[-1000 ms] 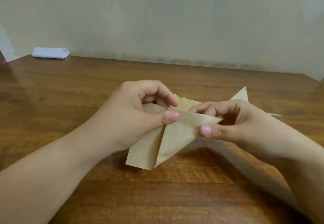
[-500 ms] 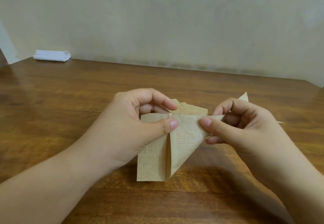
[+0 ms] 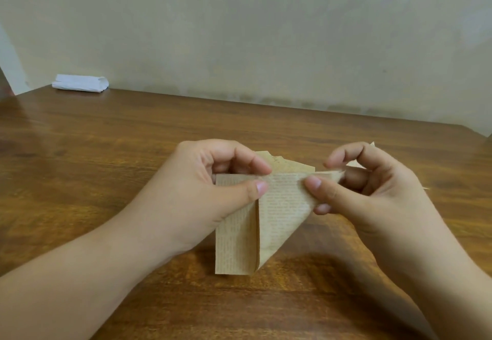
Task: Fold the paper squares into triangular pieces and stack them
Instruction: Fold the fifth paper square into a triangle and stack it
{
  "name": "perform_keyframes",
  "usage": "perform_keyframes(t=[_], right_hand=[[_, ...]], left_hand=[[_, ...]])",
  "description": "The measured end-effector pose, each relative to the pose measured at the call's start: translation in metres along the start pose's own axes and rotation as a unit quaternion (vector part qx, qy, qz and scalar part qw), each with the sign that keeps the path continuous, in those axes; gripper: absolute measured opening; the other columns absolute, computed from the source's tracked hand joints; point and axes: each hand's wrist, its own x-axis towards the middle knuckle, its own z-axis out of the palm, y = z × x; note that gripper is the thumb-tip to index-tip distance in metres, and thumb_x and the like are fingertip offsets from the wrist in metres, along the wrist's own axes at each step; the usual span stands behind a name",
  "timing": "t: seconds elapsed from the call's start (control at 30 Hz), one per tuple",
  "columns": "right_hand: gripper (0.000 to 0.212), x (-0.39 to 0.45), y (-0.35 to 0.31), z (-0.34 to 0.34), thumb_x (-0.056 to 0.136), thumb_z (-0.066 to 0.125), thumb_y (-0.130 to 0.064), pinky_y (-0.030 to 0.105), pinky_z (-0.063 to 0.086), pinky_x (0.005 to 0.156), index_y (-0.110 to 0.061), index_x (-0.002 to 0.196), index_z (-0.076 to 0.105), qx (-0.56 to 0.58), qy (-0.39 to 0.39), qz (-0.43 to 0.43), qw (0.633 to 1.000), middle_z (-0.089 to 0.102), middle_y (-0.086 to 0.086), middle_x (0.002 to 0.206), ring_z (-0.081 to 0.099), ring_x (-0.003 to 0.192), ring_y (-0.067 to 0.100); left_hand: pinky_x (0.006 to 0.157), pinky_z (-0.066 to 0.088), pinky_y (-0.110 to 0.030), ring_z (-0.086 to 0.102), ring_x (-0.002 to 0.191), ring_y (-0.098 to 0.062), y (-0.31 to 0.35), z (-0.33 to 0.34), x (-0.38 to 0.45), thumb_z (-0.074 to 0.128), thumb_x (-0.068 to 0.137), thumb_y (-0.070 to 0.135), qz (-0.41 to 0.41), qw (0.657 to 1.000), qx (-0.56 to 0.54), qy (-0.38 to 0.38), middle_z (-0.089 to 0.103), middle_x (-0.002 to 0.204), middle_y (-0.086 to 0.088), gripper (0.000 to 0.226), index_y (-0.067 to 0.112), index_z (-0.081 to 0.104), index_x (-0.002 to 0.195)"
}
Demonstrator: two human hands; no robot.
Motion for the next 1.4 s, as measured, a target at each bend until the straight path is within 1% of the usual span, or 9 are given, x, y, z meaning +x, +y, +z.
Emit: perform_keyframes(t=[0.1,0.23,0.4,0.53,0.63,0.77,0.93,1.27,1.4], right_hand=[[0.050,0.0005,0.0015,-0.0027,0.048,0.075,-0.036,0.020,0.055,0.068,-0.024,0.095,0.066,0.008,-0.014,0.043,0.999,0.071,0.009,0.070,0.064,0.062,0.010],[0.026,0.0006,-0.0006,-0.0033,0.055,0.072,-0.033,0.017,0.054,0.064,-0.014,0.072,0.075,0.064,-0.062,0.078,0.993,0.068,0.002,0.070,0.062,0.061,0.005],[0.033,0.0007,-0.0019,-0.0046,0.056,0.072,-0.030,0.020,0.050,0.063,-0.001,0.072,0.071,0.038,-0.041,0.073,0.996,0.072,0.005,0.071,0.064,0.063,0.006],[0.016,0.0000,-0.0033,-0.0035,0.053,0.074,-0.032,0.030,0.046,0.074,-0.017,0.060,0.073,0.029,-0.026,0.073,0.997,0.071,0.002,0.068,0.064,0.063,0.006],[0.012,0.0009,-0.0013,-0.0036,0.055,0.073,-0.031,0.029,0.045,0.073,-0.019,0.059,0.073,0.039,-0.016,0.072,0.996,0.071,0.000,0.067,0.064,0.063,0.005],[0.020,0.0028,0.0001,-0.0055,0.055,0.073,-0.030,0.028,0.041,0.071,-0.014,0.066,0.075,0.060,0.002,0.069,0.996,0.072,0.002,0.072,0.064,0.062,0.005],[0.017,0.0026,0.0004,-0.0060,0.057,0.072,-0.031,0.028,0.042,0.071,-0.017,0.066,0.076,0.055,0.002,0.062,0.997,0.073,0.004,0.072,0.064,0.063,0.006],[0.023,0.0043,0.0018,-0.0061,0.051,0.073,-0.035,0.029,0.040,0.070,-0.017,0.064,0.075,0.060,0.007,0.062,0.996,0.071,0.004,0.069,0.063,0.061,0.006],[0.019,0.0045,0.0023,-0.0077,0.056,0.071,-0.033,0.026,0.041,0.067,-0.015,0.062,0.073,0.078,0.000,0.075,0.994,0.070,0.002,0.066,0.062,0.057,0.005]], left_hand=[[0.072,0.057,-0.024,0.068,0.079,-0.004,-0.0008,-0.0002,0.0004,0.075,0.067,0.011,0.017,1.000,0.007,0.008,0.073,0.079,0.008,0.020,0.029,0.075,0.076],[0.067,0.052,-0.014,0.068,0.079,-0.002,-0.0005,0.0009,0.0011,0.071,0.059,0.020,0.030,0.999,-0.026,0.025,0.073,0.078,0.010,0.018,0.029,0.075,0.074],[0.067,0.053,-0.015,0.069,0.078,-0.003,-0.0016,0.0038,0.0007,0.071,0.056,0.019,0.041,0.998,-0.047,0.028,0.074,0.077,0.008,0.019,0.026,0.075,0.073],[0.066,0.053,-0.014,0.069,0.079,-0.004,-0.0049,0.0048,0.0015,0.072,0.054,0.021,0.042,0.997,-0.044,0.039,0.074,0.079,0.009,0.019,0.029,0.075,0.070],[0.064,0.051,-0.013,0.068,0.078,-0.002,-0.0058,0.0053,0.0019,0.072,0.052,0.024,0.046,0.997,-0.034,0.049,0.073,0.078,0.010,0.019,0.032,0.075,0.069],[0.064,0.052,-0.014,0.069,0.079,-0.003,-0.0061,0.0053,0.0019,0.072,0.053,0.023,0.046,0.997,-0.037,0.056,0.074,0.079,0.010,0.019,0.033,0.075,0.069],[0.062,0.051,-0.012,0.069,0.078,-0.004,-0.0055,0.0060,0.0019,0.072,0.054,0.020,0.044,0.997,-0.042,0.055,0.074,0.079,0.009,0.021,0.030,0.075,0.072],[0.063,0.052,-0.013,0.070,0.076,-0.006,-0.0036,0.0067,0.0013,0.071,0.053,0.017,0.043,0.996,-0.060,0.051,0.074,0.077,0.006,0.020,0.029,0.076,0.069],[0.062,0.052,-0.013,0.070,0.074,-0.006,-0.0045,0.0071,0.0020,0.071,0.053,0.017,0.044,0.996,-0.063,0.050,0.074,0.076,0.005,0.019,0.029,0.076,0.067]])
